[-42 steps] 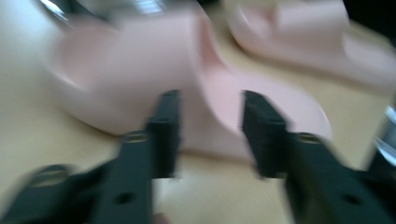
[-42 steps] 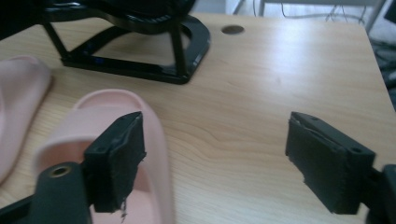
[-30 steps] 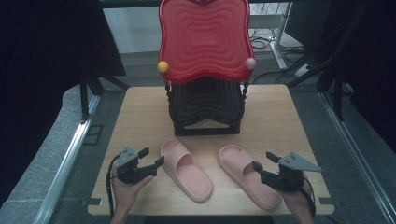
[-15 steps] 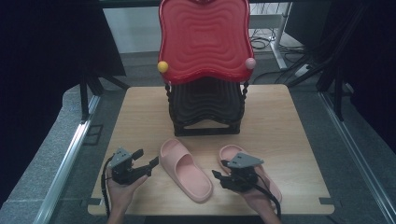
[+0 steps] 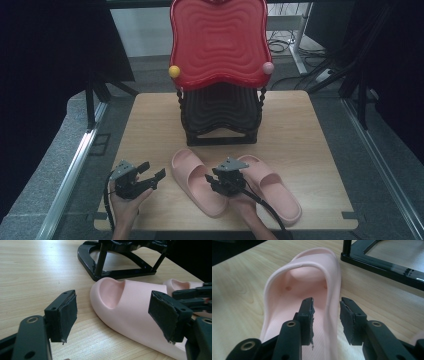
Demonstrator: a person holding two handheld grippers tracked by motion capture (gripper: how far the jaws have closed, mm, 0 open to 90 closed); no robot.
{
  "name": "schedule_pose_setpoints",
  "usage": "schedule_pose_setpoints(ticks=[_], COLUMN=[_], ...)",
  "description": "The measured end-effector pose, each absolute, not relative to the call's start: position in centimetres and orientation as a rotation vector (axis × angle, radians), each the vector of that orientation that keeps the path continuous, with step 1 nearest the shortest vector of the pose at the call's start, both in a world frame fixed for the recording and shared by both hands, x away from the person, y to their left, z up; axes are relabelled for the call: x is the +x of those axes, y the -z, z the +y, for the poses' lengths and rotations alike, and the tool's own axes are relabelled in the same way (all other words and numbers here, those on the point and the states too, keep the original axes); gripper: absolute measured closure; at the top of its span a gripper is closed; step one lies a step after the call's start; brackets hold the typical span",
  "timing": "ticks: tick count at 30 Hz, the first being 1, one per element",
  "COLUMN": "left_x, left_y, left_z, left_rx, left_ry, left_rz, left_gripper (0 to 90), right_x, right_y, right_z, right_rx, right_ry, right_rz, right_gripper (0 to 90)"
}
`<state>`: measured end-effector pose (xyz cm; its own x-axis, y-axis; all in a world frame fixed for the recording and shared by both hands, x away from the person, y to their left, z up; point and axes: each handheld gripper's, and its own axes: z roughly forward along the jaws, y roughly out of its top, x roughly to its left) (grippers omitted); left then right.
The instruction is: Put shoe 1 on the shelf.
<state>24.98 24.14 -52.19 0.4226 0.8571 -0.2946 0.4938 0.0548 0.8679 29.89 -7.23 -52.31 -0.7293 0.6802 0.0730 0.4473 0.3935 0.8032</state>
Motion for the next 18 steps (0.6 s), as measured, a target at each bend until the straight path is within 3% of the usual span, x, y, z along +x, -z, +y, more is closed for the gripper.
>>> schedule_pose_setpoints(ticks=[9, 18], left_x=[25.1, 25.0], left_y=[52.6, 52.6], left_z=[24.1, 24.4], left_rx=[1.602, 1.601], left_ry=[-0.413, -0.423], left_rz=[1.224, 1.232], left_gripper=[23.1, 22.7], right_x=[31.7, 32.3], right_y=[53.7, 54.5], right_z=[-5.4, -4.7], right_rx=[1.045, 1.094], right_ry=[-1.219, -1.222], right_rz=[2.383, 2.333], right_gripper=[66.6, 79.0])
